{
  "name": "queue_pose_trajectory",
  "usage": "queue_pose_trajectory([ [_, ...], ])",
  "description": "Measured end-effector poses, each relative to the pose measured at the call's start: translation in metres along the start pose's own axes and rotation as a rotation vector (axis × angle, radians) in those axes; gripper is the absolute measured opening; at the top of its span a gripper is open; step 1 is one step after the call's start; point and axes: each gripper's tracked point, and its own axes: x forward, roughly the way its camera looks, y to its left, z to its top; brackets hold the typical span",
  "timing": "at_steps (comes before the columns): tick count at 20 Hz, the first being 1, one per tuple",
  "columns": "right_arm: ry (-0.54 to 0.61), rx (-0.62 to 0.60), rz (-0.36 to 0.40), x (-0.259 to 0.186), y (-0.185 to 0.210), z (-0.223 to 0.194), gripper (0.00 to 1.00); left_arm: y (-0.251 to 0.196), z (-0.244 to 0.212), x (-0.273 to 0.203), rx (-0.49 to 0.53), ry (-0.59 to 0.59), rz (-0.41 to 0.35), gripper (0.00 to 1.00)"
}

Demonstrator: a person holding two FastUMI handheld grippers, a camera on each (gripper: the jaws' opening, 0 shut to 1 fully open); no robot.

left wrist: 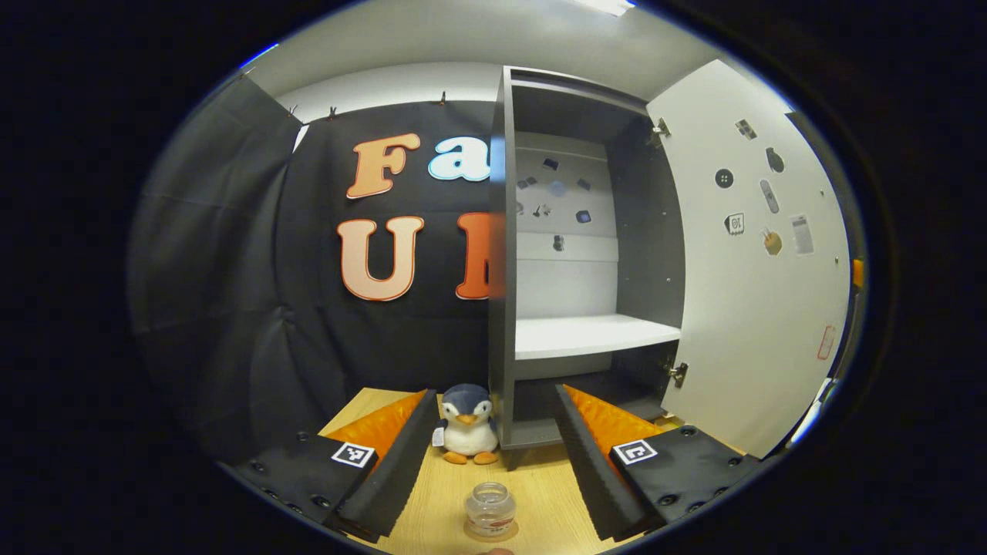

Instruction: Open the cabinet door with the right hand, grasp the bottle in the cabinet with the left hand and place it on the coaster, then close the cabinet door with the right hand.

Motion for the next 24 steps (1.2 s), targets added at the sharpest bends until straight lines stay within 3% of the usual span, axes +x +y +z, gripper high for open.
queue_pose_trajectory([
  [4,0.003,0.030,-0.055,0.014,-0.047,0.008,0.93,-0.018,0.013,-0.007,-0.002,-0.008,-0.009,0.96],
  [13,-0.003,0.100,0.115,0.029,-0.033,0.022,0.91,-0.019,0.029,-0.028,-0.018,-0.007,0.001,0.96],
  [14,-0.004,0.105,0.133,0.026,-0.027,0.024,0.89,-0.017,0.028,-0.030,-0.031,-0.004,0.005,0.96],
  [15,-0.003,0.114,0.157,0.022,-0.016,0.025,0.96,-0.013,0.028,-0.029,-0.043,0.002,0.009,0.96],
  [16,-0.003,0.123,0.186,0.017,-0.002,0.027,0.89,-0.009,0.026,-0.030,-0.053,0.009,0.013,0.96],
  [23,-0.011,0.130,0.363,0.009,0.105,0.038,0.88,0.017,0.033,-0.025,-0.052,-0.012,0.015,0.96],
  [24,-0.015,0.140,0.381,0.009,0.119,0.039,0.96,0.023,0.034,-0.024,-0.051,-0.016,0.018,0.96],
])
